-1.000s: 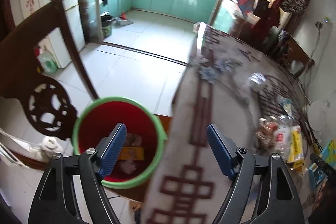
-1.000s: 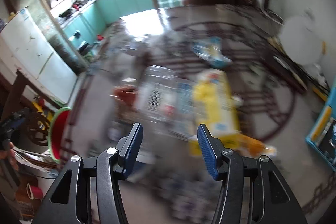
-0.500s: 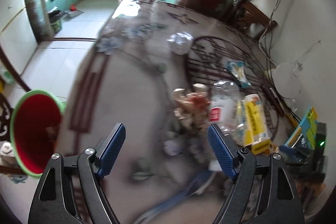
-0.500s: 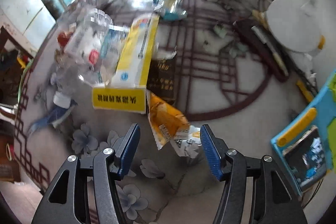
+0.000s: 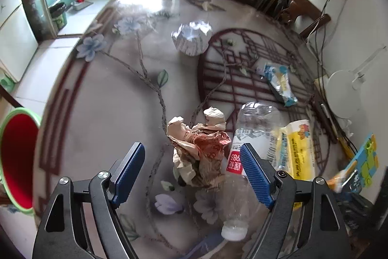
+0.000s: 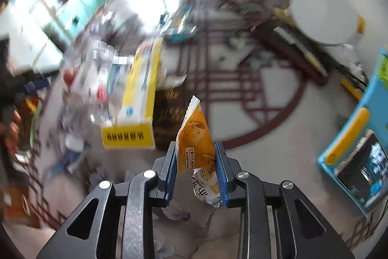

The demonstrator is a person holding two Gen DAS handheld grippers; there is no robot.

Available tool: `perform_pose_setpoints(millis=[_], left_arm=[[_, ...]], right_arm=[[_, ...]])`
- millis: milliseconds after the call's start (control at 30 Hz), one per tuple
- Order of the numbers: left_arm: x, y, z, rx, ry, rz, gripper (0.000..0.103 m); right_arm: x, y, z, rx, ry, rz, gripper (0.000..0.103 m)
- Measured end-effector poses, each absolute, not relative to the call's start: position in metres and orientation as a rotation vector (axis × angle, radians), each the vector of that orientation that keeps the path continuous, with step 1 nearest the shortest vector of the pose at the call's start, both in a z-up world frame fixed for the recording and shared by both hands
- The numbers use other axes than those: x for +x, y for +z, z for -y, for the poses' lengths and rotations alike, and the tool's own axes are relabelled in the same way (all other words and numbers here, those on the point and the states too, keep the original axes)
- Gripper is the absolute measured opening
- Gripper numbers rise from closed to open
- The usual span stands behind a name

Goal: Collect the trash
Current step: 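Grasp the orange snack bag with the right tool while the left tool grasps crumpled brown paper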

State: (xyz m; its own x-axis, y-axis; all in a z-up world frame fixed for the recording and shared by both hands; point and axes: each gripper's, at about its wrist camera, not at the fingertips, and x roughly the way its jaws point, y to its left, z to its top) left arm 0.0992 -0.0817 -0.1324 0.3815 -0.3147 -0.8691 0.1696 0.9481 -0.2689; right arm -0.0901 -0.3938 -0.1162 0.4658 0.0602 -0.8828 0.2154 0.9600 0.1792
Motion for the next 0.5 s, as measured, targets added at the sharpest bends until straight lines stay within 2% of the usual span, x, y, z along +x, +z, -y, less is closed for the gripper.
perform_pose_setpoints(millis=[167, 200, 233, 300, 333, 367, 400, 500], left_arm=[[0.107, -0.152, 0.082, -0.2, -0.258, -1.204, 0.08], [0.108, -0.155, 0.083, -0.205, -0.253, -1.208, 0.076], [0.108, -0.156, 0.083, -0.206, -0.255, -1.21, 0.069], [0.107, -0.155, 0.085, -0.208, -0.279, -1.218, 0.033], [0.106, -0.154, 0.086, -0.204, -0.282, -1.215, 0.028], [0.104, -0.15, 0.086, -0.19, -0.281, -1.204, 0.012], [0.102, -0.146, 0.085, -0.182, -0.286, -1.193, 0.005], [0.095, -0.131, 0.079, -0.155, -0.293, -1.148, 0.005]], right_arm=[[-0.091, -0.089, 0.396, 0.318, -0.109, -1.019, 0.027], [-0.09, -0.086, 0.394, 0.319, -0.105, -1.011, 0.027], [-0.088, -0.083, 0.392, 0.32, -0.099, -1.004, 0.027], [-0.084, -0.079, 0.388, 0.324, -0.084, -0.992, 0.027], [-0.083, -0.076, 0.386, 0.33, -0.073, -0.986, 0.027], [-0.081, -0.074, 0.382, 0.334, -0.061, -0.978, 0.027], [-0.079, -0.071, 0.379, 0.334, -0.05, -0.971, 0.027], [-0.075, -0.063, 0.368, 0.324, -0.017, -0.954, 0.027]])
